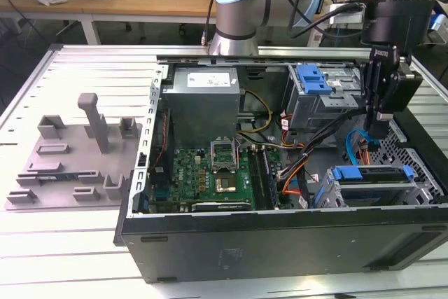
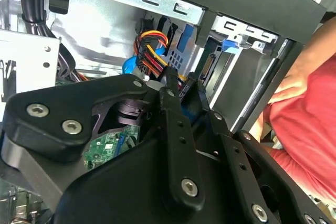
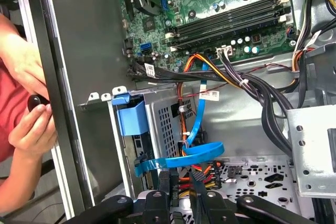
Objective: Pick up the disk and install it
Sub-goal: 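Insert the first disk wire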
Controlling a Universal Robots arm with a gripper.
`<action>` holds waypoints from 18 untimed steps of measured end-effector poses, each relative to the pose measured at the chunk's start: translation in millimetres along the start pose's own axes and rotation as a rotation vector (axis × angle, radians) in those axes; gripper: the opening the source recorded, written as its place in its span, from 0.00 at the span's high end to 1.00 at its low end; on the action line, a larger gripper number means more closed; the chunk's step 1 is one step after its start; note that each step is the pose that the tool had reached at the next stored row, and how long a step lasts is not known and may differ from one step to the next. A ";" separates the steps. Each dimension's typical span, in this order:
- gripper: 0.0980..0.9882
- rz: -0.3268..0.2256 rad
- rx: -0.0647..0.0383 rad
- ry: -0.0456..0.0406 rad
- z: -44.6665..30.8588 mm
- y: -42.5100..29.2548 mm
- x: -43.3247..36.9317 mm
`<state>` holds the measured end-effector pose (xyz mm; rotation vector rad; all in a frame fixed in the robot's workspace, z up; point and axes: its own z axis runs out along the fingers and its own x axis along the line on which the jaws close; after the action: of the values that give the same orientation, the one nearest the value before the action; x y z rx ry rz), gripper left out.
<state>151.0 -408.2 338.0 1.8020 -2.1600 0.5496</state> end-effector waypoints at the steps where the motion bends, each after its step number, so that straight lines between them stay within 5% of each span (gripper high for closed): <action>1: 0.78 0.000 0.000 0.0001 0.0 0.0 0.0; 5: 0.80 0.000 0.000 0.0000 0.1 0.0 0.0; 7: 0.93 0.001 0.000 0.0000 0.1 0.0 -0.1; 18: 0.93 0.001 0.000 -0.0002 -4.5 -1.2 5.2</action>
<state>151.1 -410.9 344.4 1.8013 -2.1608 0.5493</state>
